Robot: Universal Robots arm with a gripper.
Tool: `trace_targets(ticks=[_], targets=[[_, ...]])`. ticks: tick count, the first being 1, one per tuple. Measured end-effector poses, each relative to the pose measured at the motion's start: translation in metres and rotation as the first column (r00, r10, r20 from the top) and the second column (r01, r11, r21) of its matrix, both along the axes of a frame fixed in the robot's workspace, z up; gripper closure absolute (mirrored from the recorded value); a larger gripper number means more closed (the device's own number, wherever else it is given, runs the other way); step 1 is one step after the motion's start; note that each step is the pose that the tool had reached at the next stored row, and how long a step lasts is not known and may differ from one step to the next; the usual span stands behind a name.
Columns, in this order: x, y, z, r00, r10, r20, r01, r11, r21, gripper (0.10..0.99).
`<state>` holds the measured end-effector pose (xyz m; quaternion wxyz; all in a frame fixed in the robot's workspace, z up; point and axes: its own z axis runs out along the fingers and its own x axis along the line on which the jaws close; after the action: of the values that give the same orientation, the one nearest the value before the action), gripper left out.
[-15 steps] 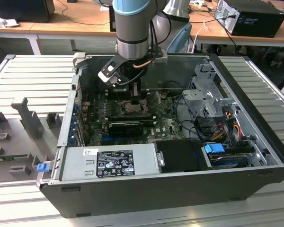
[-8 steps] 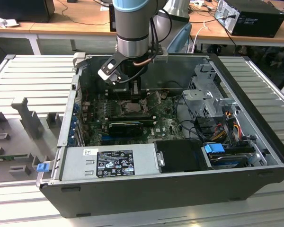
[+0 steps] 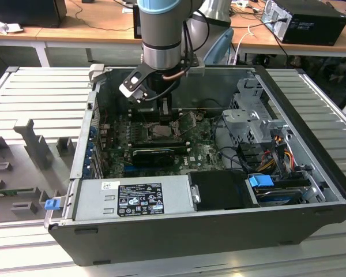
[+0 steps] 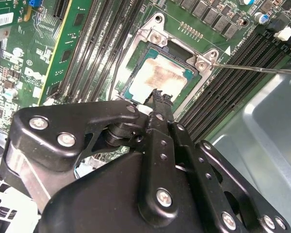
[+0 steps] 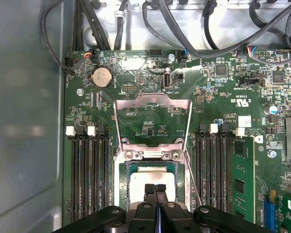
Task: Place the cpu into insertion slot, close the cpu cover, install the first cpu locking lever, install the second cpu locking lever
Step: 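Close the cpu cover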
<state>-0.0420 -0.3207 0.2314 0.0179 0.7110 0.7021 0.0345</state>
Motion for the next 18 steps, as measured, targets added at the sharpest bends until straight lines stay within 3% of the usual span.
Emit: trace_targets(ticks=[8, 18], targets=[[0.0, 0.0, 0.0093, 1.0, 0.0, -0.0001, 0.0, 1.0, 0.0, 0.98], [0.0051, 0.0, 0.0102, 1.0, 0.0, -0.0012, 0.0, 1.0, -0.001, 0.98]])
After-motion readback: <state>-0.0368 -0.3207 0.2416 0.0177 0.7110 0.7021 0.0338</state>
